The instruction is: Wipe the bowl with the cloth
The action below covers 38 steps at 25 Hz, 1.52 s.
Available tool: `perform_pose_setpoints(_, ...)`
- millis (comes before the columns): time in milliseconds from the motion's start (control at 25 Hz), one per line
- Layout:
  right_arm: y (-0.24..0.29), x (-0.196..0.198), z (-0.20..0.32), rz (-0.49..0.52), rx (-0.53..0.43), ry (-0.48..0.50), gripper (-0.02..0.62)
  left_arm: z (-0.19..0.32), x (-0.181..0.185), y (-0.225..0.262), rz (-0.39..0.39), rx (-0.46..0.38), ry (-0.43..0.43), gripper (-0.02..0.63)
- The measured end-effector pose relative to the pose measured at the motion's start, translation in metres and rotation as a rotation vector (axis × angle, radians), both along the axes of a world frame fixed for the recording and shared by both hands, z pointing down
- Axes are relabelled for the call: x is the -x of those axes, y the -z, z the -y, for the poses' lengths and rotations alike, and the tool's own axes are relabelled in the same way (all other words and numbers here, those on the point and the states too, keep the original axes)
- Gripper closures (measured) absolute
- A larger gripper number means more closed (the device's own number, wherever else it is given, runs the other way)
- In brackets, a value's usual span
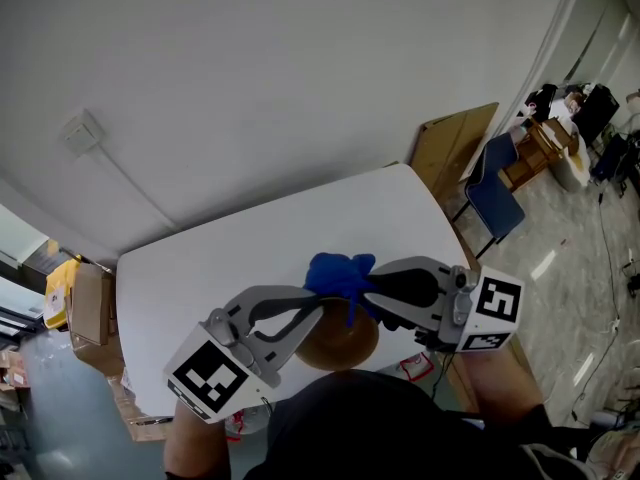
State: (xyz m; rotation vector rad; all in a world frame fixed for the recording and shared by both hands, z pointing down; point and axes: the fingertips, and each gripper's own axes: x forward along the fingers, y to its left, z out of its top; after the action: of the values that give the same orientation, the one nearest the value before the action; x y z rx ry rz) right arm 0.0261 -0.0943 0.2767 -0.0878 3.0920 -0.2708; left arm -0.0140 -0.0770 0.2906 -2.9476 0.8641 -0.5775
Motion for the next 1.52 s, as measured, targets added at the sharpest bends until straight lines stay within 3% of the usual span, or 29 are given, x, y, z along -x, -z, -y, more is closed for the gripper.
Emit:
perform_pose_setpoints(200,-0.006,-0.003,-0.003,0.018,0.046,0.0,0.546,0.011,0.022,0.013,-0.109,0.033,0.091,0.588)
perform_pose_setpoints(560,-0.006,-0.008,-0.013,0.096,0.124,0.012,0.546,0.035,0.048,0.024,-0.205,0.034,0.221,0.588)
perform_pose_setpoints(920,-0.016,0.007,-0.03,0.096,0.159,0.054,0.546,0.055,0.064,0.028,-0.272,0.016,0.359,0.588)
perform_pose_setpoints(1200,-0.021,0.023,-0.041,0.098,0.174,0.097,0.546,0.062,0.065,0.034,-0.37,0.028,0.402,0.588)
perform_pose_setpoints(1520,-0.026,0.047,-0.05,0.087,0.189,0.13,0.546,0.07,0.051,0.033,-0.406,0.019,0.422,0.588)
